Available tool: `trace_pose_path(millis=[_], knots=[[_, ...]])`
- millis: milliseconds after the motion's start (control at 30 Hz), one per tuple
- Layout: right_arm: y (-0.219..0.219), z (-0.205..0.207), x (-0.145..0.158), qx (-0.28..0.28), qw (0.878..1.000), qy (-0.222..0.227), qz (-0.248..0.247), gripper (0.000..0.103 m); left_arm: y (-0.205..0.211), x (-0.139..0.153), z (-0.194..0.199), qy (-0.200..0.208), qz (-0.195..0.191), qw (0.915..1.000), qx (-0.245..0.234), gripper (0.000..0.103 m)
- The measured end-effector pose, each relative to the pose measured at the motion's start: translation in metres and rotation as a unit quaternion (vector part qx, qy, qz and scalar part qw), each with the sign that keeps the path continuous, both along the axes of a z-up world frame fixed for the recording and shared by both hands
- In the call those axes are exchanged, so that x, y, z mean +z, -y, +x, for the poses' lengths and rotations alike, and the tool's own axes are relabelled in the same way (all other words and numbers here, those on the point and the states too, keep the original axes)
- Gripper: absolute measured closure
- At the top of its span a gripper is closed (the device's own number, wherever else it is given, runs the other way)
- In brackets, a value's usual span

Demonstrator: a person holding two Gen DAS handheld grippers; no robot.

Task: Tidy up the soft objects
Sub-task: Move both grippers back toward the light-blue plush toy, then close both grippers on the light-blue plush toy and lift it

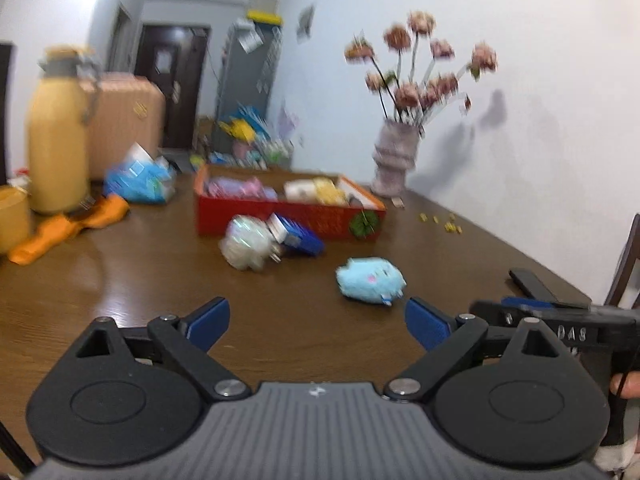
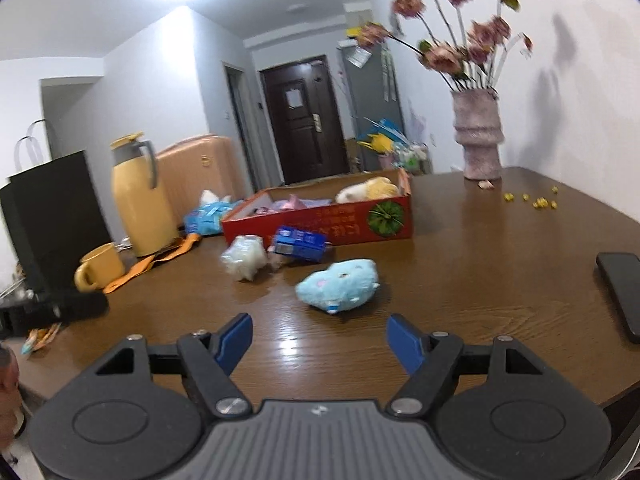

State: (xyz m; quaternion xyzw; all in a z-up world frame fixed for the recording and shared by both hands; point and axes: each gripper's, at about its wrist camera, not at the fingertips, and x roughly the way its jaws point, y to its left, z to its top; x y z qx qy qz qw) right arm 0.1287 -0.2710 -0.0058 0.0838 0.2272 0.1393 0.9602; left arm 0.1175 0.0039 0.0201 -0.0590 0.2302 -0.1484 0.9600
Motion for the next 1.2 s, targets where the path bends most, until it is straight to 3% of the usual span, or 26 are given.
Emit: trace_pose_path(millis=[167, 300, 367, 667, 833, 1000, 1200], knots=[[0.015, 0.049, -0.009, -0.023, 0.999, -0.036, 0.022, 0.043, 0.028, -0.028, 0.062, -0.064, -0.01, 0.9976, -0.026, 0.023], [0.024, 0.09, -0.01, -0.024, 0.998, -0.047, 0.031, 0.045, 0.037, -0.046, 0.114, -0.15, -0.087, 0.9836, -0.05, 0.032], [0.026, 0.113, -0.014, -0.021, 0.998, -0.054, 0.032, 0.045, 0.041, -0.053, 0.131, -0.169, -0.12, 0.9766, -0.058, 0.036], [0.025, 0.203, -0.046, 0.015, 0.988, -0.122, 0.092, 0.058, 0.052, -0.069, 0.193, -0.193, -0.156, 0.9684, -0.025, 0.046], [0.032, 0.21, -0.061, 0.034, 0.977, -0.141, 0.155, 0.072, 0.048, -0.077, 0.205, -0.206, -0.186, 0.9596, -0.047, 0.062], [0.032, 0.203, -0.061, 0.032, 0.975, -0.142, 0.167, 0.077, 0.05, -0.08, 0.203, -0.219, -0.207, 0.9525, -0.046, 0.066], [0.031, 0.167, -0.053, 0.033, 0.975, -0.141, 0.167, 0.078, 0.05, -0.063, 0.167, -0.186, -0.17, 0.9662, -0.056, 0.07]])
